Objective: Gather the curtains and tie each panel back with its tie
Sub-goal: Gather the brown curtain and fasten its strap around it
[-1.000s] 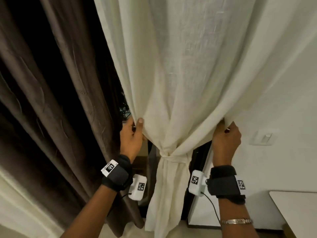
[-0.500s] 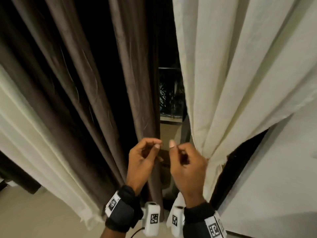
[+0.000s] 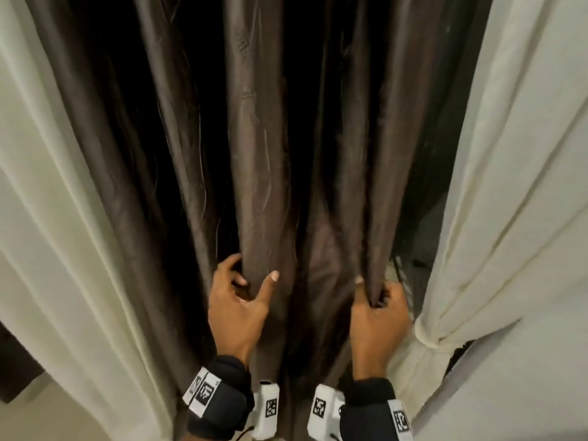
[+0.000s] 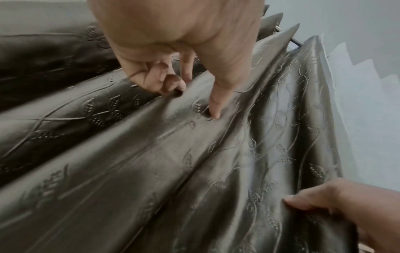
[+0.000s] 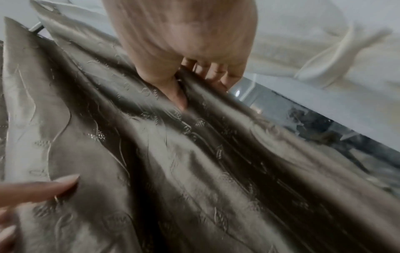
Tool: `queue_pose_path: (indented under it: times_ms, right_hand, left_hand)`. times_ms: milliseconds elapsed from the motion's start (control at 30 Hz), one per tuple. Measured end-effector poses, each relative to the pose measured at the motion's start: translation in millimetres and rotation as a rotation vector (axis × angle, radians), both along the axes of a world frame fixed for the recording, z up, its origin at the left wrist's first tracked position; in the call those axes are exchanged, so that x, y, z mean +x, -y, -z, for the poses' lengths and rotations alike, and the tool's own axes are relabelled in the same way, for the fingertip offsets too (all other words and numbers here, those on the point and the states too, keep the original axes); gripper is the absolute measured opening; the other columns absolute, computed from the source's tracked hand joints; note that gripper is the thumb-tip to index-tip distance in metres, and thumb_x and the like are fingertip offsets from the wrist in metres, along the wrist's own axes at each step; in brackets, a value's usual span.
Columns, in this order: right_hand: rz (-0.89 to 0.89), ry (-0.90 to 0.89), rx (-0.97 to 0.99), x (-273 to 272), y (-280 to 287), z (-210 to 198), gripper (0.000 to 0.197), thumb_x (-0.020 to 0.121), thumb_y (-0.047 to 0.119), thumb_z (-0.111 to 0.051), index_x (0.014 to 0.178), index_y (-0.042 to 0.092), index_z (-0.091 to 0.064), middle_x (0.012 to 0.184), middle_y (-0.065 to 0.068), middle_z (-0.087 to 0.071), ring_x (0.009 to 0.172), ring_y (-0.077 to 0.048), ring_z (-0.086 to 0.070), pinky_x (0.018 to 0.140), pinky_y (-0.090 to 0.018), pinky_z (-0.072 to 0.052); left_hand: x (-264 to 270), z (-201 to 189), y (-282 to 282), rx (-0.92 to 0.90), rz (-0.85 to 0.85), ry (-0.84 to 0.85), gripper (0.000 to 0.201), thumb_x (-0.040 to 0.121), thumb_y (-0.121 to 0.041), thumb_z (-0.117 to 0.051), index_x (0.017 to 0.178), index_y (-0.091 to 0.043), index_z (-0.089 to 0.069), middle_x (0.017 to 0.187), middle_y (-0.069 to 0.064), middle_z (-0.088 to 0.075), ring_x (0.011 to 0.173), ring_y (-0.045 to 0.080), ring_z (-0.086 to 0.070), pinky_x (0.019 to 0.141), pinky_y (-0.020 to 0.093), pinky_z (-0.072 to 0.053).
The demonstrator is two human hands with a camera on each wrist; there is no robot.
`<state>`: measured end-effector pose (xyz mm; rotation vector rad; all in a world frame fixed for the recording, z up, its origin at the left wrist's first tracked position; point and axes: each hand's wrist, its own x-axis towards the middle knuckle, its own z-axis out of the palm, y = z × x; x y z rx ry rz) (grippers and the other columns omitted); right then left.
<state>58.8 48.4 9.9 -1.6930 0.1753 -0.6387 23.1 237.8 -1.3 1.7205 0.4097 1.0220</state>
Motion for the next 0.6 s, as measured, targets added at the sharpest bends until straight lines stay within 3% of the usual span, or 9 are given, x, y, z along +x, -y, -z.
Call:
queue_pose_path:
  times_ms: [67,133,200,267,367,433,500,567,600]
  right_hand:
    - [-0.025,-0.001,0.051,-7.8,-5.7,-0.2,0.017,0.093,0.029,-0.079,0.09,0.032,-0.063,0.088,0.01,-0.071,0.085,-0.016,-0.07,0.083,-0.035,-0.055]
    - [-0.164,-0.035,0.053,-15.0,-14.8,-2.7,0.022,0.093,0.027,-0.08,0.098,0.04,-0.062,0.099,0.017,-0.071,0.093,-0.004,-0.069,0.088,-0.031,-0.056]
    - [-0.232,-0.009,0.092,-17.9,-24.9,-7.0,0.032,0.094,0.024,-0.08,0.106,0.047,-0.061,0.103,0.026,-0.072,0.097,0.007,-0.068,0.086,-0.017,-0.051]
    - [-0.252,0.021,0.105,-17.1,-36.3,-10.6,0.031,0.095,0.023,-0.078,0.114,0.045,-0.066,0.105,0.034,-0.074,0.102,0.013,-0.069,0.089,-0.014,-0.05]
    - [-0.279,0.025,0.056,-20.6,-53.5,-15.4,0.023,0.095,0.031,-0.076,0.114,0.043,-0.069,0.106,0.04,-0.073,0.108,0.014,-0.068,0.089,-0.004,-0.05]
    - [-0.32,0.012,0.062,-23.6,-65.8,-18.4,0.022,0.089,0.046,-0.076,0.109,0.044,-0.068,0.104,0.033,-0.075,0.104,0.013,-0.069,0.083,-0.002,-0.051]
    - [-0.346,0.005,0.027,-24.5,-75.5,-19.3,0.05,0.078,0.062,-0.078,0.121,0.041,-0.065,0.113,0.023,-0.073,0.106,0.007,-0.068,0.089,-0.009,-0.051]
    - [-0.306,-0.028,-0.041,-20.6,-82.4,-20.3,0.061,0.081,0.059,-0.081,0.131,0.032,-0.06,0.117,0.018,-0.066,0.108,0.0,-0.065,0.094,-0.013,-0.047]
    - [-0.277,-0.041,-0.062,-17.9,-84.3,-21.2,0.049,0.087,0.052,-0.079,0.127,0.03,-0.06,0.108,0.018,-0.065,0.102,-0.001,-0.064,0.089,-0.008,-0.045]
  left_hand:
    - [6.1,2.7,-5.9,0.139,0.046,-0.004,0.033,0.084,-0.037,-0.09,0.11,-0.028,-0.071,0.086,-0.008,-0.058,0.072,0.009,-0.06,0.067,0.029,-0.054]
    - [8.2,4.0,-1.7,0.209,0.049,0.02,0.016,0.089,-0.031,-0.085,0.094,-0.026,-0.07,0.084,-0.01,-0.056,0.07,0.006,-0.059,0.064,0.027,-0.053]
    - [9.9,5.6,5.5,0.263,0.062,0.026,0.019,0.092,-0.029,-0.082,0.085,-0.023,-0.065,0.082,-0.009,-0.053,0.066,0.007,-0.056,0.062,0.033,-0.053]
    - [12.4,9.0,12.1,0.326,0.115,0.025,0.02,0.093,-0.032,-0.079,0.085,-0.023,-0.064,0.08,-0.01,-0.056,0.067,0.011,-0.059,0.061,0.034,-0.053]
    - [11.3,14.1,15.6,0.392,0.277,-0.008,0.019,0.098,-0.043,-0.068,0.09,-0.026,-0.069,0.081,-0.011,-0.063,0.072,0.008,-0.063,0.066,0.031,-0.054]
    - [5.9,17.3,11.7,0.412,0.384,-0.046,0.017,0.099,-0.045,-0.061,0.099,-0.031,-0.071,0.09,-0.014,-0.067,0.081,0.005,-0.064,0.071,0.029,-0.057]
    - [0.6,16.5,5.8,0.405,0.475,-0.055,0.018,0.095,-0.042,-0.058,0.107,-0.033,-0.07,0.097,-0.015,-0.069,0.088,0.004,-0.066,0.075,0.032,-0.06]
    - [-4.4,11.8,0.6,0.448,0.507,-0.044,0.021,0.092,-0.038,-0.06,0.109,-0.033,-0.071,0.1,-0.016,-0.07,0.091,0.005,-0.066,0.078,0.034,-0.06]
    - [-8.2,8.6,-4.4,0.471,0.464,-0.022,0.022,0.091,-0.038,-0.063,0.109,-0.033,-0.075,0.1,-0.016,-0.07,0.092,0.005,-0.065,0.081,0.033,-0.06]
